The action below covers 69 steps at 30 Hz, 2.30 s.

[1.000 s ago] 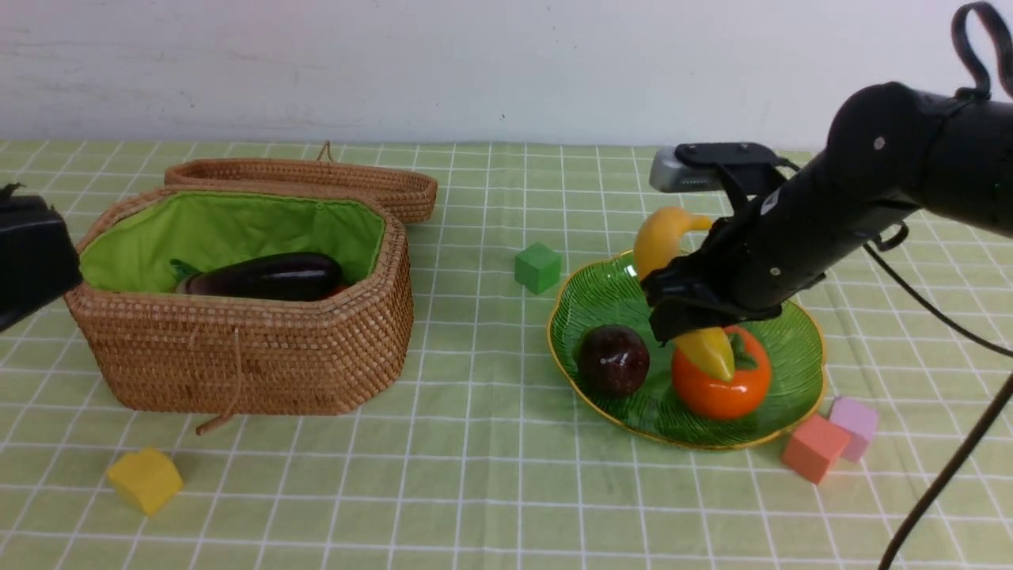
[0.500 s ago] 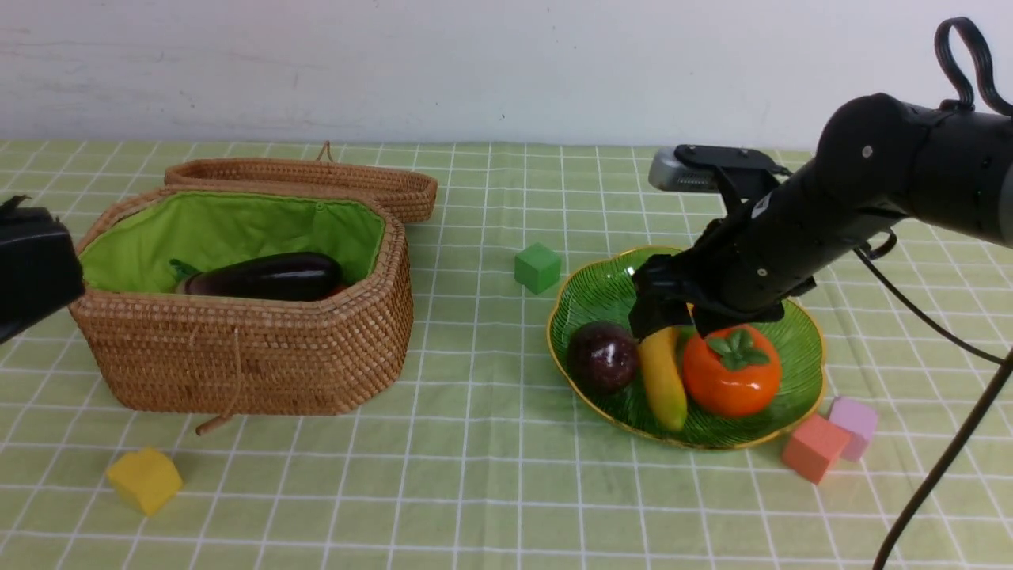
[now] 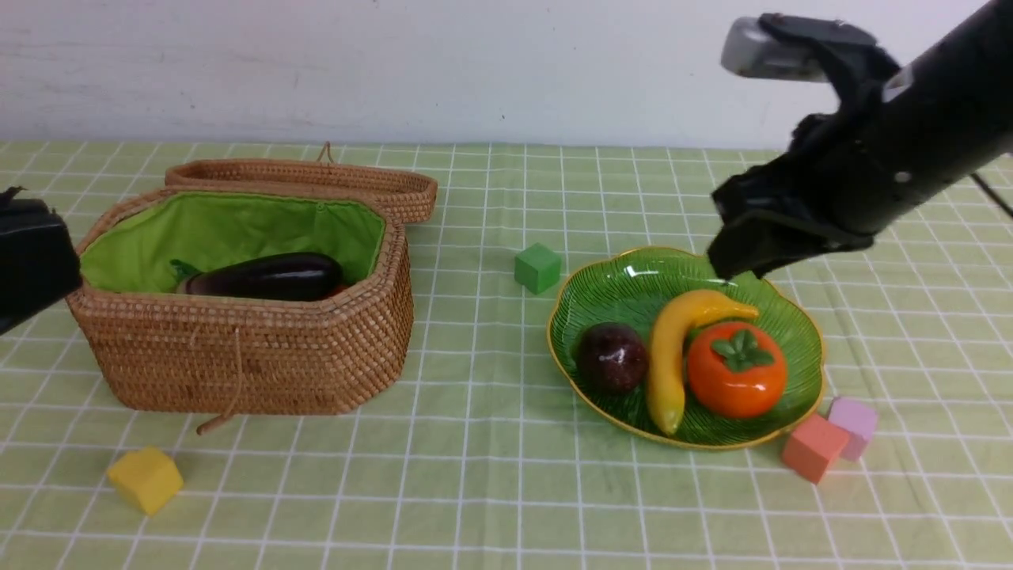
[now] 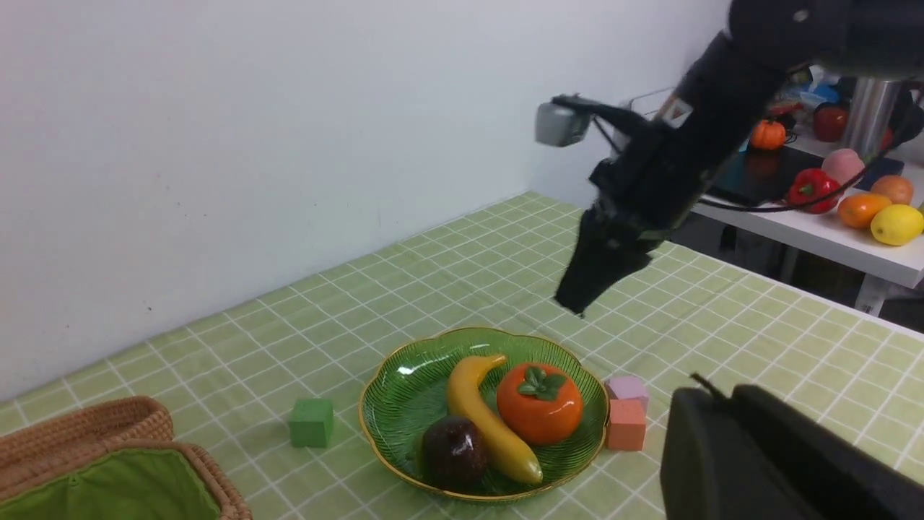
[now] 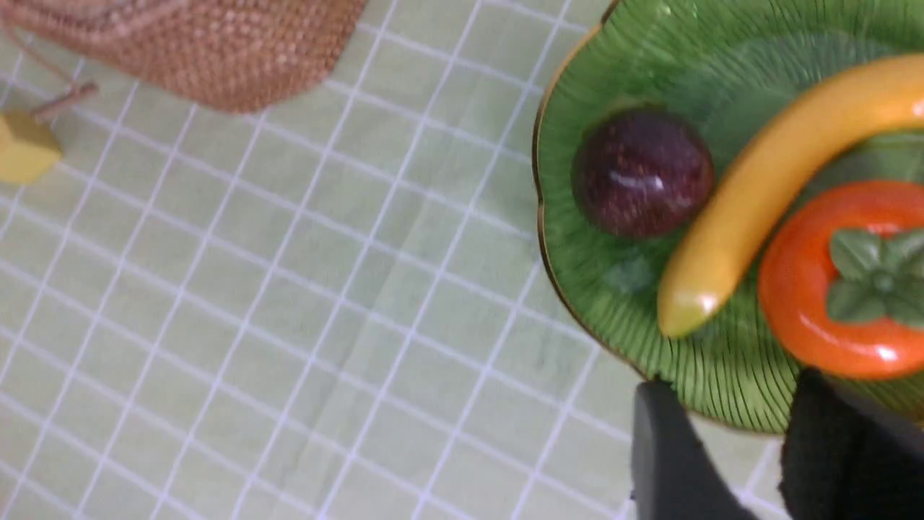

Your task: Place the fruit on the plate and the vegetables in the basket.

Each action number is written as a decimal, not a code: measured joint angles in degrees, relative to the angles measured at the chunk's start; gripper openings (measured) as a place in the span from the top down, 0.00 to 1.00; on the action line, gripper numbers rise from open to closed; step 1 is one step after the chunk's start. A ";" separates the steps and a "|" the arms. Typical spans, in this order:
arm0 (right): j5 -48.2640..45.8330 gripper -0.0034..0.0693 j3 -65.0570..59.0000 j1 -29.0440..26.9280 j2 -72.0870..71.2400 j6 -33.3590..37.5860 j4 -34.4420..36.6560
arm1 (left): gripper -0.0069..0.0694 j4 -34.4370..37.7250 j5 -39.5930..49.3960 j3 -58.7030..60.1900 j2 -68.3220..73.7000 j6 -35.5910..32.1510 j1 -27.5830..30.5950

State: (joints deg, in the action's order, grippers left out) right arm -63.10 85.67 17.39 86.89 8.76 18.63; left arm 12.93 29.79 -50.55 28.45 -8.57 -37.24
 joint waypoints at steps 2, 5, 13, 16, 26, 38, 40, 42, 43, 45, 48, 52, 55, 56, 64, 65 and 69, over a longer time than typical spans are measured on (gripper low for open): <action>-3.53 0.80 -1.19 0.00 -4.01 -0.83 -1.53 | 0.89 0.00 -0.12 0.80 -1.38 0.97 0.00; -5.88 0.93 -6.17 0.00 -11.19 -3.03 -4.51 | 0.93 0.00 -1.62 5.07 -6.26 2.03 0.00; -5.72 0.95 -27.44 0.00 -35.41 -11.26 -7.88 | 0.93 0.00 -6.18 22.87 -24.11 7.99 0.00; -4.84 0.95 -35.70 0.00 -45.63 -14.56 -8.29 | 0.93 0.00 -9.03 29.16 -27.97 10.58 0.00; 0.40 0.94 -50.15 0.00 -62.40 -22.96 -13.96 | 0.93 0.00 -18.55 40.59 -29.04 11.58 0.00; 2.35 0.92 -50.46 0.00 -62.40 -25.24 -16.38 | 0.93 0.05 -16.16 44.28 -29.04 11.58 0.00; 2.35 0.92 -50.45 0.00 -62.40 -25.24 -16.38 | 0.93 0.01 -15.86 44.64 -29.04 11.58 0.00; 2.47 0.92 -50.45 -0.14 -62.56 -25.24 -16.45 | 0.93 0.01 -15.50 44.85 -29.04 11.58 0.00; 2.61 0.92 -50.58 -0.33 -62.88 -25.24 -16.61 | 0.93 0.01 -15.29 44.85 -29.04 11.58 0.00; 4.34 0.93 -50.84 -2.19 -64.24 -25.24 -16.99 | 0.93 0.01 -14.95 44.91 -29.04 11.58 0.00; 9.91 0.97 -52.36 -6.09 -67.50 -23.88 -17.11 | 0.93 0.01 -14.70 44.91 -29.04 11.58 0.00; 24.78 0.98 -62.71 -14.11 -75.94 -12.66 -14.50 | 0.93 0.01 -14.63 44.91 -29.04 11.58 0.00; 33.27 0.98 -73.26 -16.53 -81.39 -9.24 -12.97 | 0.93 0.01 -14.63 44.91 -29.04 11.58 0.00; 35.60 0.98 -76.03 -16.74 -82.73 -8.77 -12.80 | 0.93 0.01 -14.63 44.91 -29.04 11.58 0.00; 40.42 0.98 -86.62 -17.17 -87.51 -7.80 -12.56 | 0.93 0.01 -14.61 44.91 -29.04 11.58 0.00; 40.42 0.98 -86.62 -17.17 -87.51 -7.80 -12.56 | 0.93 0.06 -14.61 44.91 -29.04 11.58 0.00; 40.42 0.98 -86.62 -17.17 -87.51 -7.80 -12.56 | 0.93 -0.01 -14.57 44.91 -29.04 11.58 0.00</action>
State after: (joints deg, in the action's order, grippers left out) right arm -22.67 -0.96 0.22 -0.62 0.96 6.07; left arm 12.92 15.22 -5.64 -0.59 3.02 -37.24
